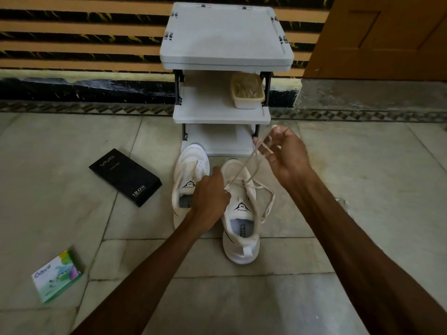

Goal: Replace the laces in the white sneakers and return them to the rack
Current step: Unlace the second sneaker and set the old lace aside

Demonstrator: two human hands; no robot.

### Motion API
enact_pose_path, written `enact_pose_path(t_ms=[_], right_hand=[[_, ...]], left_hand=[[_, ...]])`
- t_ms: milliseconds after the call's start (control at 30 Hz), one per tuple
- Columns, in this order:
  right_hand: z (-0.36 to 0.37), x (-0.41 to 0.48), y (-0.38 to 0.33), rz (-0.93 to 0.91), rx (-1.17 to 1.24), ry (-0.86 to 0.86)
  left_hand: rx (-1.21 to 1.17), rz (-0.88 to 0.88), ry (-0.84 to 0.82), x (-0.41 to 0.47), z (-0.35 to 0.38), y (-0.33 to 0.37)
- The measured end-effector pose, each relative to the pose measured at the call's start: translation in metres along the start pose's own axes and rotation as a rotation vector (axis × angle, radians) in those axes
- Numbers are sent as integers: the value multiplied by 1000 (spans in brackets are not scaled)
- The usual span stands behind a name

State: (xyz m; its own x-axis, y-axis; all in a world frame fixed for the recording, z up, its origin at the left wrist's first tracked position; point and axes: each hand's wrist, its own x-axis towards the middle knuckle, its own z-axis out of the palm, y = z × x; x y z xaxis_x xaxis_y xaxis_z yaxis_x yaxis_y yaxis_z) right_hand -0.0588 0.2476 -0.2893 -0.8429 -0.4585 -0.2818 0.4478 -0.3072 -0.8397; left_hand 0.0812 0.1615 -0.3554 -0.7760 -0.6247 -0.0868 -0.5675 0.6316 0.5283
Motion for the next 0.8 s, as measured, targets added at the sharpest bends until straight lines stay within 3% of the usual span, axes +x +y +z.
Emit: enact_pose_path(t_ms=[67,133,233,300,333,367,433,533,667,700,733,800], right_hand=[[1,-5,5,80,-115,-95],[-4,-6,25,3,-592,-181],[-13,0,55,-261,-1427,-260],[-13,-1,69,-275,-1822,-298],[-13,-3,73,-282,-1910,-297],[-13,-3,74,-298,-1910,-290],[-12,-3,65,-367,-1679,-217],[-6,-3,39,-413,-1025,-90],[13,-8,-7,-81,-22,-79],[15,-7,-16,-55,14,-92],[15,-5,-21,-74,-116,-95],[9,1,-13,-211,-636,-86]], left_hand=[[3,18,2,-1,0,1],[-6,25,2,-1,-1,1],[-8,11,-1,-1,-3,3],[5,-2,3,-1,-3,5],[7,-6,2,-1,-3,5],[5,-5,2,0,-2,5],[-7,3,11,0,-1,1],[-16,20,28,1,3,-5],[-11,33,25,3,5,-7],[-8,46,18,3,4,-7],[-7,58,11,3,5,-6],[12,81,-2,2,7,-5]])
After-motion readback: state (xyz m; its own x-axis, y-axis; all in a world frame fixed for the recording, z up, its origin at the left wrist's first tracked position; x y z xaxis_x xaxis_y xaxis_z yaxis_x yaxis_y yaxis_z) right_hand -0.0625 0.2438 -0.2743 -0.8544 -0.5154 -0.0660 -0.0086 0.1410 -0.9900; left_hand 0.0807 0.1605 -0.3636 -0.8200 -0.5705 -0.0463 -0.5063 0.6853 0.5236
